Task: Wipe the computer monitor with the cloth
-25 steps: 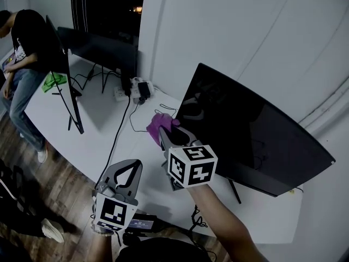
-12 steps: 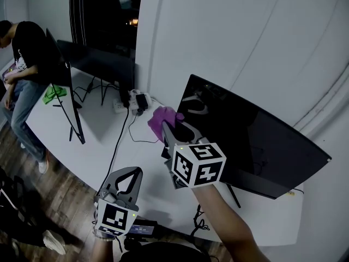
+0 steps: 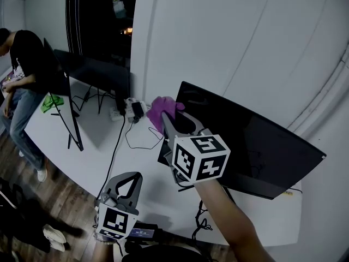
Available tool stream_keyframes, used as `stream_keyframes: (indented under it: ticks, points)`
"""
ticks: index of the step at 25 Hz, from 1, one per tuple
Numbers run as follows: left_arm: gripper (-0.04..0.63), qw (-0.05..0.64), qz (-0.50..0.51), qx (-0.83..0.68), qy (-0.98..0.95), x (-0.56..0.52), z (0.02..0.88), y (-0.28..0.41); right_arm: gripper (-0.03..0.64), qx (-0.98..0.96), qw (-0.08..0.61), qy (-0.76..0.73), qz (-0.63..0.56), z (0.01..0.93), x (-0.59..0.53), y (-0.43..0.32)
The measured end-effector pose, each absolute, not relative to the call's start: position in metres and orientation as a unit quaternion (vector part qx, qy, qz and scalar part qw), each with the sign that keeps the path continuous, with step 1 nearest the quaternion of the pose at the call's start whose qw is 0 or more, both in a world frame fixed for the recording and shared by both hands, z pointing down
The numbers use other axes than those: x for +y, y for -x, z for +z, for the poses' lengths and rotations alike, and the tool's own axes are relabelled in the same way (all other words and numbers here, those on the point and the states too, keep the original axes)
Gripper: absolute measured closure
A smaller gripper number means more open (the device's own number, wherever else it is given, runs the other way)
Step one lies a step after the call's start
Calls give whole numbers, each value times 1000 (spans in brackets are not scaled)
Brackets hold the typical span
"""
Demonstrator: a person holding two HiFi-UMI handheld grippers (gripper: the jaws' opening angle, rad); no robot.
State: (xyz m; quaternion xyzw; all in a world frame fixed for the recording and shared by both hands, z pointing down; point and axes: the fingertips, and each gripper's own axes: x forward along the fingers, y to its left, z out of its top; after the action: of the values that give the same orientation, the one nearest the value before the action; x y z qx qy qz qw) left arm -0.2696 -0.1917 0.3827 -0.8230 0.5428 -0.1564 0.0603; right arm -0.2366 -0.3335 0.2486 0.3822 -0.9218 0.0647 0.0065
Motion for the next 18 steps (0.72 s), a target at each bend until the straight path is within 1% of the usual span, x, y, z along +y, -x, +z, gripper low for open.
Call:
stream_keyframes:
  ticks: [10, 18]
  points:
    - [589, 67, -153, 538, 826, -190, 378, 267, 525, -919, -16, -393, 26, 197, -340, 233]
    - [589, 67, -149, 535, 829, -188, 375, 262, 525, -913, -14, -406, -35, 149, -348, 225]
